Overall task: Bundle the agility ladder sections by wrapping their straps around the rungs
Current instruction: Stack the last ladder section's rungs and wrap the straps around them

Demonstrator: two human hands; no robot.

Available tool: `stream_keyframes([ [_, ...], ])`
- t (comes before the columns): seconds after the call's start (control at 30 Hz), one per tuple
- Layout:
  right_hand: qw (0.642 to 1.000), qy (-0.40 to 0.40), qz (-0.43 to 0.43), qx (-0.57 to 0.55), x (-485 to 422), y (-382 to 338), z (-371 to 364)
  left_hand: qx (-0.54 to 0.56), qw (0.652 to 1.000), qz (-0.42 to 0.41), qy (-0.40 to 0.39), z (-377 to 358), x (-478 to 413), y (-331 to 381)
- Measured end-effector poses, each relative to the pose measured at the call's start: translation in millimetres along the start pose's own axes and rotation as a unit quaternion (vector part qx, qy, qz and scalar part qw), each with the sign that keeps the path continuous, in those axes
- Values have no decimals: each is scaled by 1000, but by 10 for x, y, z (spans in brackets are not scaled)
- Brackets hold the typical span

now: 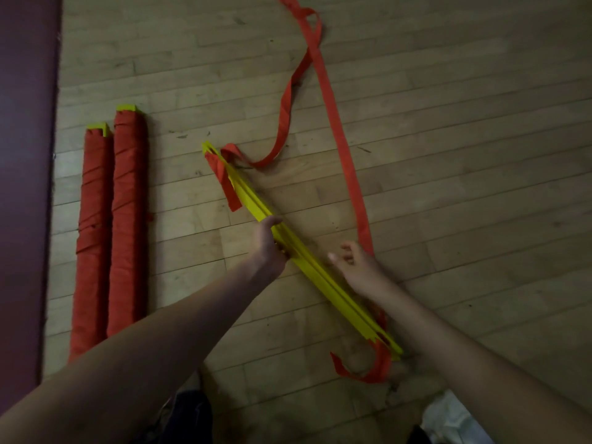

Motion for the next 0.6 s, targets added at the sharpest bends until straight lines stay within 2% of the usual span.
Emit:
stream_keyframes([
  [0.13, 997, -43, -39, -49, -39, -2, -135, -8, 999, -20, -41, -65, -26, 39],
  [0.27, 989, -97, -20, -109, 13, -171, -230, 43, 999, -11, -32, -62, -33, 24],
  [0.33, 984, -127, -5, -126, 71, -240, -258, 68, 996, -12, -53, -70, -4, 60],
  [0.43, 988, -139, 45, -58, 90, -277, -255, 83, 990, -18, -113, -117, 26, 173],
  [0.5, 983, -152, 98, 10, 76, -290, -249, 91, 989, -24, -116, -125, 3, 242],
  [0.57, 984, -91, 139, 69, 45, -312, -115, 86, 991, -31, -99, -119, -13, 296],
  [0.6, 986, -11, 148, 80, 25, -321, 27, 85, 991, -34, -94, -120, -20, 322],
])
Point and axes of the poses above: each hand's wrist, its own x-axis away from the middle knuckle, its own z-axis out of the back of the hand, y = z × x, the point moved 6 cm from there along -x, towards the middle knuckle, and after that the axes turned 8 degrees about y, right-handed, at the moved point
